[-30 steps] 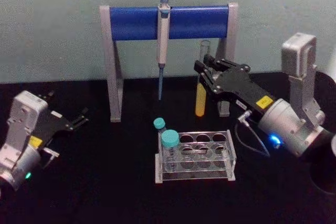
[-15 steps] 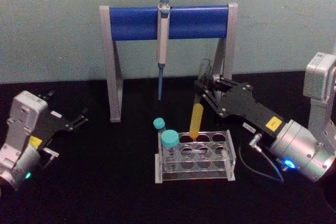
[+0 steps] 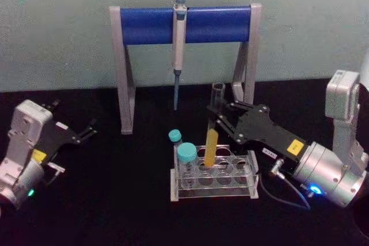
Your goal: Pick up the test tube from the test tube rack, shake it, then place it back into the test tube rack.
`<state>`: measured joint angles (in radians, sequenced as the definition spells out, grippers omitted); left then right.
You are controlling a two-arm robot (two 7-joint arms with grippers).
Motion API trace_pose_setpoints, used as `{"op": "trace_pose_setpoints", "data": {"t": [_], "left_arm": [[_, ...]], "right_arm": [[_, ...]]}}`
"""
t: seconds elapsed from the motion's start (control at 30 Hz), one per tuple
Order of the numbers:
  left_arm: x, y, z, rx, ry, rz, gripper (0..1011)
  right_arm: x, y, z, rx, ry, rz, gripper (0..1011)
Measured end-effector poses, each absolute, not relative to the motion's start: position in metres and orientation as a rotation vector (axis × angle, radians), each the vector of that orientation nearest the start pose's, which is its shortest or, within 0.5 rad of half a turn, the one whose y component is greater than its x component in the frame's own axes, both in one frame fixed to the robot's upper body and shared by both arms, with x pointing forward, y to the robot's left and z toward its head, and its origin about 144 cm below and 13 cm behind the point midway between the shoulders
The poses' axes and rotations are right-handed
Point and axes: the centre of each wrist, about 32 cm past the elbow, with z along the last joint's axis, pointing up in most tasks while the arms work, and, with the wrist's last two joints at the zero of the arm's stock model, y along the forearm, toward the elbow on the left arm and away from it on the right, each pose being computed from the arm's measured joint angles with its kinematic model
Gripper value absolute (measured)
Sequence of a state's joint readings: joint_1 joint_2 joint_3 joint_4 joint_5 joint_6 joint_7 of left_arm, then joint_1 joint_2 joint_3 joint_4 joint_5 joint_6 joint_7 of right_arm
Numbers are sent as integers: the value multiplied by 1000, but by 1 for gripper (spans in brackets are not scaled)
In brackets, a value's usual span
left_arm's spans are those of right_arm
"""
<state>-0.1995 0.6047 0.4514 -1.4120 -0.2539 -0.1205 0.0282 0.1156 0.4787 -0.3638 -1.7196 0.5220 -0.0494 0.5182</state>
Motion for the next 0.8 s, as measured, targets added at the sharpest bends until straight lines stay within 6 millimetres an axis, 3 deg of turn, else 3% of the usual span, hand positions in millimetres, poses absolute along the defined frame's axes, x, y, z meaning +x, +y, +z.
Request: {"op": "trace_pose_setpoints", "data": {"t": [0.8], "left_arm": [[489,310,1140,304,-285,1248,1001]], "right_arm": [[479,-236,1188,65,-71,-675,228]]}}
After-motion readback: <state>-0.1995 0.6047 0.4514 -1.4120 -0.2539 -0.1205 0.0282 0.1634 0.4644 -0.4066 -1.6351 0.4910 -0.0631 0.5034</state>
